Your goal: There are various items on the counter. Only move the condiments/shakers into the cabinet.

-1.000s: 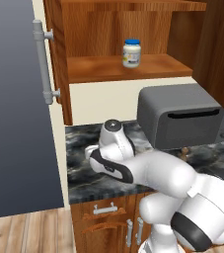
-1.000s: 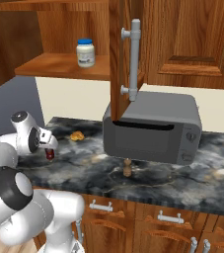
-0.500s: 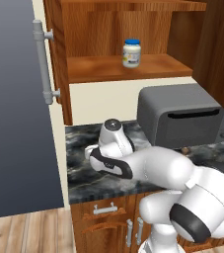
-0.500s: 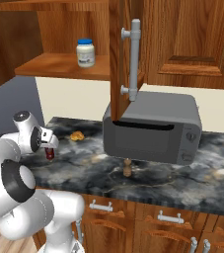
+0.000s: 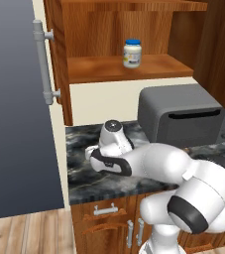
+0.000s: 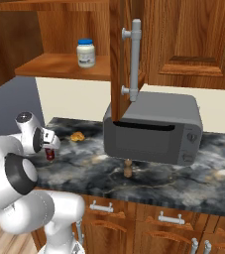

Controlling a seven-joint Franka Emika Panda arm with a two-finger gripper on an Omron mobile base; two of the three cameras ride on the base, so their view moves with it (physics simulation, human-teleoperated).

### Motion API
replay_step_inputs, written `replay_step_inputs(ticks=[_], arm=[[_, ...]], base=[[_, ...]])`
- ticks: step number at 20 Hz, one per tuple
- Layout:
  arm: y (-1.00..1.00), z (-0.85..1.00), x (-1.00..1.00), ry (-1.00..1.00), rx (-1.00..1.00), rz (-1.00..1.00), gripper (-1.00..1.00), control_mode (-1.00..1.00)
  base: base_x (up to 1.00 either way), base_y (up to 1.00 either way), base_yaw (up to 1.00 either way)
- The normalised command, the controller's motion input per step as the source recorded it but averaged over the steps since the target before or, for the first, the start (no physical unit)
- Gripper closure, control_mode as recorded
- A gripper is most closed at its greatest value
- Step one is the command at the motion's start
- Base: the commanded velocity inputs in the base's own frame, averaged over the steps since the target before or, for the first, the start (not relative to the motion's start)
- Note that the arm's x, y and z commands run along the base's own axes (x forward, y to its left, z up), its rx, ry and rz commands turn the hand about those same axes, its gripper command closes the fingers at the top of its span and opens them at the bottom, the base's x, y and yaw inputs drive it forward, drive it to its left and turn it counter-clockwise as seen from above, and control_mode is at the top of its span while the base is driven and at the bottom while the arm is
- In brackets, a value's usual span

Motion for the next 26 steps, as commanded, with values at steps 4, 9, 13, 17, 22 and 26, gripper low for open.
replay_step_inputs(ticks=[4, 9, 13, 17, 22, 26], arm=[[0.0, 0.0, 0.02, 0.0, 0.0, 0.0, -1.0, -1.0], [0.01, -0.05, 0.01, 0.0, 0.0, 0.0, -1.0, -1.0], [0.01, -0.14, 0.09, -0.03, 0.0, 0.0, -1.0, -1.0], [0.01, -0.13, 0.13, -0.04, 0.0, 0.0, -1.0, -1.0], [0.02, -0.14, 0.14, -0.05, 0.0, 0.0, -1.0, -1.0], [0.02, -0.08, 0.07, -0.05, 0.0, 0.0, -1.0, -1.0]], base=[[0.0, 0.0, 0.0], [0.0, 0.0, 0.0], [0.0, 0.0, 0.0], [0.0, 0.0, 0.0], [0.0, 0.0, 0.0], [0.0, 0.0, 0.0]])
